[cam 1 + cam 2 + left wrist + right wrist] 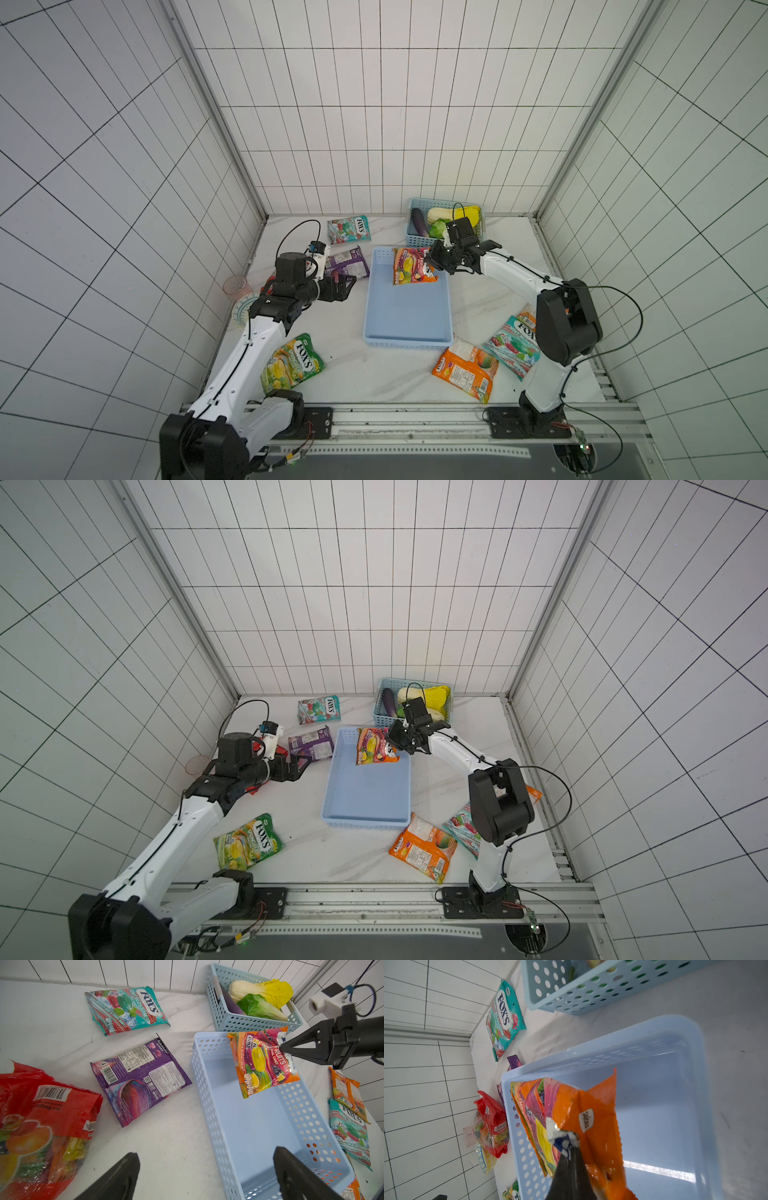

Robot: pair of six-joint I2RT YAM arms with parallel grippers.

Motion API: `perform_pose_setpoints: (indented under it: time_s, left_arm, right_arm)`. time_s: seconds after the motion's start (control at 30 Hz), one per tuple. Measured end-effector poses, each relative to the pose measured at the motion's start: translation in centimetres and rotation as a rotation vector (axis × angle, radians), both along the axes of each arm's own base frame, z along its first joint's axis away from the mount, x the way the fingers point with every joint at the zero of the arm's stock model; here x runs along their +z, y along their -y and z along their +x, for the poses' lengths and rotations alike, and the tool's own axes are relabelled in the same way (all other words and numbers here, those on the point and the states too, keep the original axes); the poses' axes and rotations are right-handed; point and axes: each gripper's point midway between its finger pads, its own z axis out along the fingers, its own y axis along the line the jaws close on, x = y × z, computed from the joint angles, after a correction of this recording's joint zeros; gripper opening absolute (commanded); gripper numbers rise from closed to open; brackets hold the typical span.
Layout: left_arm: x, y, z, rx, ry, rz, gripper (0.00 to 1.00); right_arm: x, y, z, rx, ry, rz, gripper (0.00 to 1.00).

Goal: Put the candies in the basket
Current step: Place the candy in the basket.

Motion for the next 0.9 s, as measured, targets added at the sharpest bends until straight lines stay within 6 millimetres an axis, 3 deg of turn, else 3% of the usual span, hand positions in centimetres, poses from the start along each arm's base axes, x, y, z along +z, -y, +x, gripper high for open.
perform_pose_setpoints:
  time_s: [0.23, 0.6, 0.83, 0.9]
  left_arm:
    - [0.0, 0.2, -0.1, -0.005, 0.001, 0.005, 0.98]
    - [-0.1, 0.3, -0.1, -0.003, 0.000, 0.016, 0.98]
    - [0.3, 0.4, -0.2, -0.007, -0.004, 0.019, 0.98]
    - [0.9, 0.5, -0.2, -0.015, 0.003, 0.019, 0.98]
  right_arm:
    - [-3.1, -3.2, -1.0, 0.031, -0.062, 0.020, 0.00]
    - [-6.4, -4.9, -1.2, 0.018, -0.124, 0.032, 0.00]
    - [-6.5, -5.4, -1.1, 0.012, -0.116, 0.037, 0.27]
    - [-6.5, -5.7, -1.4, 0.023, -0.108, 0.031, 0.31]
